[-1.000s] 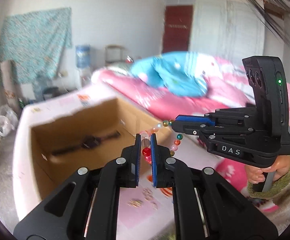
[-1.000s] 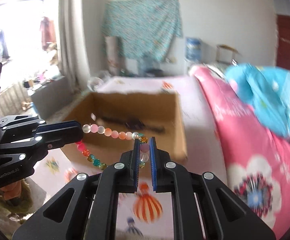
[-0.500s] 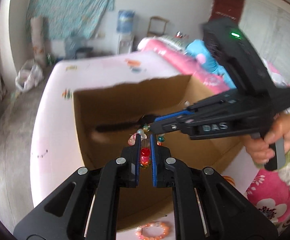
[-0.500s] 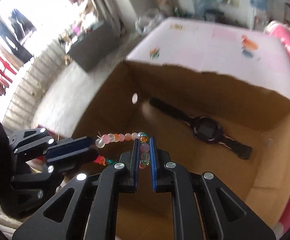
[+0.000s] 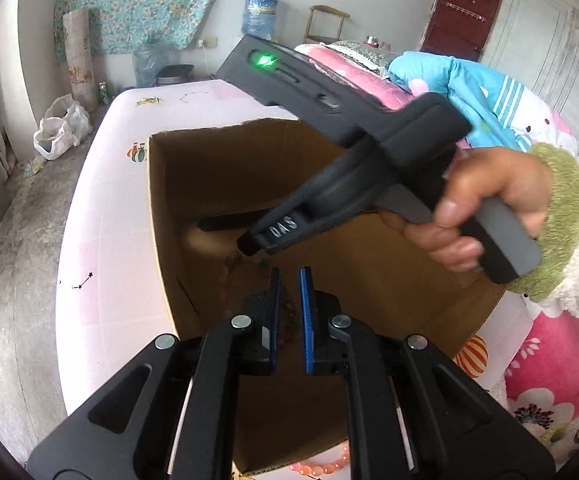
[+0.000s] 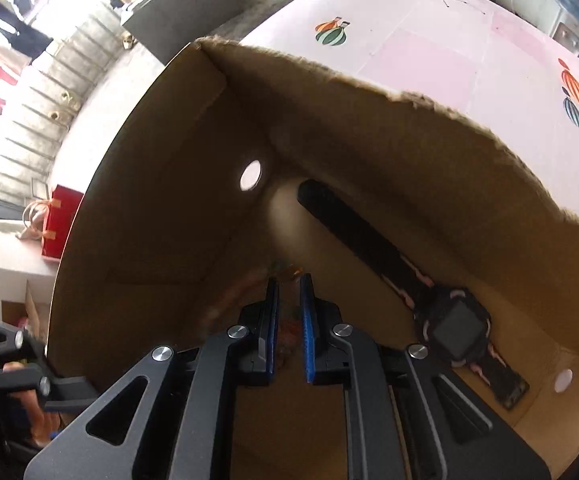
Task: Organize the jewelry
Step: 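Open the left gripper to drop the bracelet into the box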
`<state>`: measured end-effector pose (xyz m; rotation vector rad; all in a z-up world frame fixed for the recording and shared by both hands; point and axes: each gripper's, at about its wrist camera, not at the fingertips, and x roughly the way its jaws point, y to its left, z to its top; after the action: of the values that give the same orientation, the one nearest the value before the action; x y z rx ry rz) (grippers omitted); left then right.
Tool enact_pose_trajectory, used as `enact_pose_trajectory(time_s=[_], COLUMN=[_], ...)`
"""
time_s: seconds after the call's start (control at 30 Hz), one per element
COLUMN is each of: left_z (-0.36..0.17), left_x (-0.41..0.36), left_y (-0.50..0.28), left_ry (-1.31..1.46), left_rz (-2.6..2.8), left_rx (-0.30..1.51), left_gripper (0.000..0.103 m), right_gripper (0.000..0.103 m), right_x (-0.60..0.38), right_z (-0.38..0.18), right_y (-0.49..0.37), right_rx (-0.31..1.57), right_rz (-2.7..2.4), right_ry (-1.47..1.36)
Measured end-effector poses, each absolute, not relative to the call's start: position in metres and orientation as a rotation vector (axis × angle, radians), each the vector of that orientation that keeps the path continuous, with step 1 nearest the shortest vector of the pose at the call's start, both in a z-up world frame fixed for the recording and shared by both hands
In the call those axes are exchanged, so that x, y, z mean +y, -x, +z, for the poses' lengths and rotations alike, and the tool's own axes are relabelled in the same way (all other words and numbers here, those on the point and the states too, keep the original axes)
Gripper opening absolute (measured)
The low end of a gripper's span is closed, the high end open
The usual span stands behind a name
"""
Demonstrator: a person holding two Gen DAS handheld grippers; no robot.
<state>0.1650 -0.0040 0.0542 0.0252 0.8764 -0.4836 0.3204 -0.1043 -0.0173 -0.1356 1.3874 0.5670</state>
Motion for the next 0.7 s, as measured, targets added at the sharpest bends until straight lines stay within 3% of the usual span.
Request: enact_pose_trajectory(time_s=[0.23,0.3,0.43,0.57,0.7], left_z=[0.076,0.084,0.098,0.105,0.106], left_x=[0.007,0.010,0.015,0.015,0.012], left_y=[-0.146,-0.139,-0.111,-0.087,-0.070], left_ry=[0.016,0.032,0.045,0.054,0.063], left_rz=[-0.470,-0.470,-0.466,-0.463,-0.459], left_rx=[0.781,0.752,0.671,0.634,0.634], left_gripper=[0.010,0.015,0.029,0.046,0.052], right_gripper=[0.025,0.035,0.044,0.074,0.080], right_x=[-0.133,-0.148,-0.180,-0.202,-0.209], right_z=[0.028,0.047,0.094,0.123,0.132], right_y=[-0.307,-0.295,-0.251,-0.195,-0.135], right_rx=[1.234,1.173,0.985,0.831,0.734], right_rz=[0.578,0.576,0.510,0.477,0.450], right_ry=[0.010,-0.034,-0.111,-0.173,-0.233])
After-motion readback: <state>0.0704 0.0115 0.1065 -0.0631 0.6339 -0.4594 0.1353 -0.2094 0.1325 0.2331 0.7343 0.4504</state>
